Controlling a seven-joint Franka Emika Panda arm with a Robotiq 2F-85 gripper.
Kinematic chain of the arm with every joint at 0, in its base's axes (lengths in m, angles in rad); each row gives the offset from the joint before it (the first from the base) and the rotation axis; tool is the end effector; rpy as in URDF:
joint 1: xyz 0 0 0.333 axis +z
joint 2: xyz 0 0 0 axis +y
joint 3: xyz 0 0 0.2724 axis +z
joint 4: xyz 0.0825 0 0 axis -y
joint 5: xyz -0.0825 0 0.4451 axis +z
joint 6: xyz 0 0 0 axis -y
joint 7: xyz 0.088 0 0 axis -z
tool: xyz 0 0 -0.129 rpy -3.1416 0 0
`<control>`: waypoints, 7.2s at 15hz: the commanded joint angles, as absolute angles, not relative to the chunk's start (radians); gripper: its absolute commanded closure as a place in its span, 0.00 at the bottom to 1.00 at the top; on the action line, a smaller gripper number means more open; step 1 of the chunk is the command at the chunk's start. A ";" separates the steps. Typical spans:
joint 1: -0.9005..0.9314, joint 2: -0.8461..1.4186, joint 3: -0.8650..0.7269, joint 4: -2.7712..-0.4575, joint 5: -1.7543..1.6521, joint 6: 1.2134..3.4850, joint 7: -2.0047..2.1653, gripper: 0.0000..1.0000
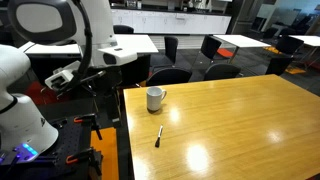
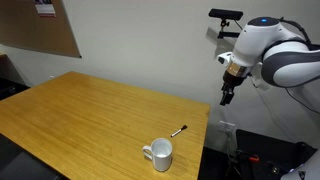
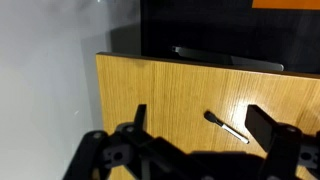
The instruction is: Move the pen to the right
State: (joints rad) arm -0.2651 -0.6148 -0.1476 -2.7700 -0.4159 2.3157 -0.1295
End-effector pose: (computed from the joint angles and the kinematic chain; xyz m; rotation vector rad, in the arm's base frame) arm 0.3993 -0.1757 0.3122 2.8627 -0.0061 0.1385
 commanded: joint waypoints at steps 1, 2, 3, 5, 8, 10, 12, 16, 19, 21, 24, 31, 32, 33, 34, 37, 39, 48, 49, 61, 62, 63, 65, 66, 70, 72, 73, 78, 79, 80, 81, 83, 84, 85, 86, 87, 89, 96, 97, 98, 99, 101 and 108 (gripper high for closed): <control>-0.265 -0.616 -0.146 -2.768 -0.414 2.312 -0.131 0.00; -0.265 -0.616 -0.146 -2.768 -0.414 2.312 -0.131 0.00; -0.265 -0.616 -0.146 -2.768 -0.414 2.312 -0.131 0.00; -0.265 -0.616 -0.146 -2.768 -0.414 2.312 -0.131 0.00; -0.250 -0.604 -0.158 -2.763 -0.410 2.339 -0.160 0.00; -0.235 -0.593 -0.169 -2.763 -0.420 2.384 -0.203 0.00; -0.212 -0.576 -0.192 -2.755 -0.403 2.423 -0.270 0.00; -0.164 -0.546 -0.252 -2.747 -0.370 2.499 -0.426 0.00; -0.122 -0.520 -0.296 -2.729 -0.331 2.499 -0.554 0.00; -0.095 -0.502 -0.317 -2.717 -0.310 2.492 -0.631 0.00; -0.057 -0.466 -0.342 -2.700 -0.264 2.487 -0.754 0.00; -0.018 -0.359 -0.342 -2.662 -0.178 2.465 -1.018 0.00; -0.010 -0.341 -0.344 -2.654 -0.157 2.457 -1.063 0.00; -0.006 -0.323 -0.342 -2.646 -0.139 2.452 -1.104 0.00; -0.002 -0.305 -0.339 -2.636 -0.119 2.441 -1.143 0.00; 0.003 -0.256 -0.324 -2.603 -0.064 2.382 -1.261 0.00; -0.035 -0.282 -0.294 -2.642 -0.072 2.413 -1.239 0.00; -0.039 -0.224 -0.263 -2.609 -0.082 2.400 -1.253 0.00; -0.043 -0.217 -0.251 -2.609 -0.089 2.406 -1.243 0.00; -0.086 -0.187 -0.182 -2.619 -0.277 2.437 -1.179 0.00; -0.088 -0.182 -0.184 -2.618 -0.283 2.443 -1.186 0.00; -0.088 -0.179 -0.187 -2.618 -0.285 2.450 -1.195 0.00; -0.087 -0.168 -0.190 -2.620 -0.277 2.472 -1.212 0.00; -0.086 -0.162 -0.192 -2.621 -0.272 2.484 -1.222 0.00; -0.084 -0.127 -0.192 -2.620 -0.260 2.535 -1.268 0.00; -0.083 -0.107 -0.192 -2.615 -0.251 2.549 -1.297 0.00; -0.084 -0.097 -0.192 -2.613 -0.246 2.557 -1.313 0.00; -0.083 -0.051 -0.191 -2.601 -0.174 2.590 -1.423 0.00; -0.083 -0.040 -0.190 -2.598 -0.146 2.607 -1.445 0.00; -0.084 -0.029 -0.189 -2.594 -0.121 2.623 -1.464 0.00; -0.085 -0.017 -0.187 -2.589 -0.095 2.641 -1.480 0.00; -0.090 0.012 -0.184 -2.576 -0.058 2.672 -1.501 0.00; -0.093 0.027 -0.181 -2.565 -0.040 2.679 -1.510 0.00; -0.096 0.042 -0.178 -2.553 -0.022 2.679 -1.523 0.00; -0.100 0.057 -0.175 -2.538 -0.010 2.675 -1.524 0.00; -0.104 0.070 -0.170 -2.524 0.003 2.666 -1.535 0.00; -0.115 0.099 -0.161 -2.491 0.021 2.647 -1.543 0.00; -0.161 0.184 -0.116 -2.393 0.033 2.594 -1.536 0.00; -0.167 0.197 -0.110 -2.381 0.031 2.590 -1.535 0.00; -0.173 0.208 -0.105 -2.371 0.031 2.585 -1.536 0.00; -0.179 0.218 -0.099 -2.362 0.033 2.583 -1.537 0.00; -0.195 0.238 -0.083 -2.348 0.042 2.589 -1.548 0.00; -0.239 0.309 -0.044 -2.311 0.052 2.603 -1.547 0.00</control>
